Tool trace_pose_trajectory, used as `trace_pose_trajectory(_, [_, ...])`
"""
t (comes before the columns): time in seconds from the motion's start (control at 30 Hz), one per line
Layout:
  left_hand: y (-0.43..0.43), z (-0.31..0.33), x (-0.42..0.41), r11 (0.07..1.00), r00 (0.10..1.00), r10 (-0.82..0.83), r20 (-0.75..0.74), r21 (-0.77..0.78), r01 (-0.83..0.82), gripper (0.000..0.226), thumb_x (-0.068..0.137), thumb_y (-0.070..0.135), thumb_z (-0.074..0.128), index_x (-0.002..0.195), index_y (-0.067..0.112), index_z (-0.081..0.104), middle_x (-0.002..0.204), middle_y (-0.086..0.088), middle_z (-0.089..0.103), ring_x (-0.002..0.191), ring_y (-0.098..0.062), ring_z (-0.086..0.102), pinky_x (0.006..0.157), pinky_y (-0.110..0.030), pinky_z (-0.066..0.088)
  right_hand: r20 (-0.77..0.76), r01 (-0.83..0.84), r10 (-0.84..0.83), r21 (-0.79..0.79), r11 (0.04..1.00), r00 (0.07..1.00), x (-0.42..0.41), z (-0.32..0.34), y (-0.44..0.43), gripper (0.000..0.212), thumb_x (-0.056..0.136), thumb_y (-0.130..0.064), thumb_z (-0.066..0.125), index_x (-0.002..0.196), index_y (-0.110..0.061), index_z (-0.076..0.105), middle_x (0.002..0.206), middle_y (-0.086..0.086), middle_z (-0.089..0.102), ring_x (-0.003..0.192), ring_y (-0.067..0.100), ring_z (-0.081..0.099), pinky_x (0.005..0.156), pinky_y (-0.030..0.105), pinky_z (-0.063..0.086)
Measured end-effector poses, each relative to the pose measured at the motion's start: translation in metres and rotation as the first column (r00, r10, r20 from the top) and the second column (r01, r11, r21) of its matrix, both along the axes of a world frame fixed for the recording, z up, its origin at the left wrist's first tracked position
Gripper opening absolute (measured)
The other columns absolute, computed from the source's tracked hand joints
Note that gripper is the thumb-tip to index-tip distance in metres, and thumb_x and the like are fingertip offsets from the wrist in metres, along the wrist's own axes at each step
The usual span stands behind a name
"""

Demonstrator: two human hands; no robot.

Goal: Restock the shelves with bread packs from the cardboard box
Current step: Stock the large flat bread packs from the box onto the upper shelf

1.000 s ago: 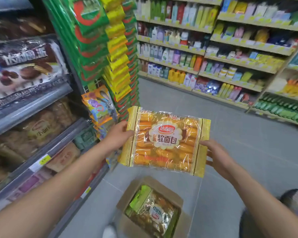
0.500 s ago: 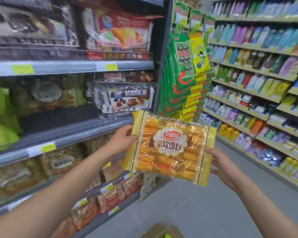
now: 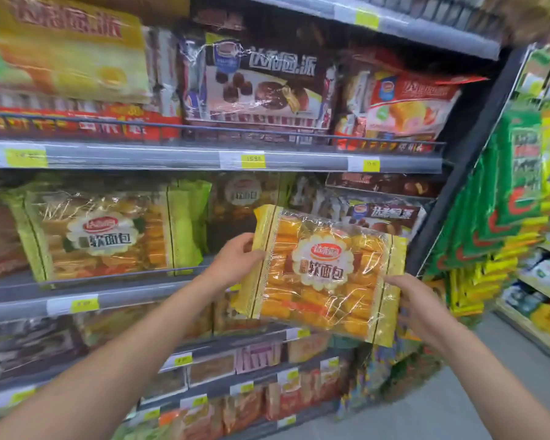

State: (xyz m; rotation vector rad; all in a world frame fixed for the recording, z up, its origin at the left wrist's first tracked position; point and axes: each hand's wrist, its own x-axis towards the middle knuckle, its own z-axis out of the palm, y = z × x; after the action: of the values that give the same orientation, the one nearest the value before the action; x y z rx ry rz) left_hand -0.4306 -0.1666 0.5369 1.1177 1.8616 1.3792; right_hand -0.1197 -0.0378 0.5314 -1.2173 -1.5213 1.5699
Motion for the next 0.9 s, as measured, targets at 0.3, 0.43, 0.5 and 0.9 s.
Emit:
trace_pose_trajectory(0.3, [-0.019,-0.001,-0.057,0.994,0.996,0.088,0.029,0.061,-0.09,0.026,0.098,0.017,0.06,0.119,0.032,0.059,0.109,0.016,0.067,0.102,-0.007,0.065,0.086,-0.031,0.053,0.016,-0.004,0.002,0.131,0.991,1.0,-0.096,0.011,0.008,0.012,0.097,-0.03,0.06,0.106,-0.037,0.063,0.113,-0.016,0.064,0.101,0.005,0.057,0.098,0.041,0.042])
trace_pose_trajectory(0.43, [-0.017,-0.002,-0.071,0.991,0.993,0.113,0.028,0.073,-0.115,0.037,0.097,0.015,0.059,0.132,0.029,0.056,0.121,0.012,0.066,0.112,-0.011,0.064,0.099,-0.038,0.05,0.02,-0.009,0.006,0.16,0.987,1.0,-0.123,0.006,0.036,0.04,0.083,-0.043,0.07,0.122,-0.037,0.065,0.127,-0.016,0.065,0.12,0.012,0.058,0.101,0.042,0.046])
trace_pose_trajectory(0.5, [-0.014,-0.001,-0.078,0.989,0.991,0.131,0.017,0.069,-0.132,0.044,0.097,0.014,0.059,0.139,0.026,0.052,0.125,0.011,0.064,0.117,-0.013,0.061,0.102,-0.038,0.048,0.017,-0.015,0.012,0.187,0.982,1.0,-0.132,-0.005,0.059,0.062,0.072,-0.052,0.072,0.131,-0.037,0.062,0.135,-0.012,0.063,0.126,0.016,0.058,0.107,0.051,0.045])
trace_pose_trajectory(0.9, [0.042,0.003,-0.087,0.971,0.972,0.233,0.037,0.051,-0.235,0.045,0.098,0.01,0.058,0.136,0.029,0.044,0.119,0.023,0.053,0.108,-0.001,0.055,0.097,-0.036,0.047,0.12,-0.051,0.015,0.304,0.951,0.993,-0.205,0.011,0.137,0.092,0.082,-0.038,0.07,0.159,-0.019,0.024,0.165,0.003,0.027,0.15,0.026,0.028,0.119,0.056,0.028])
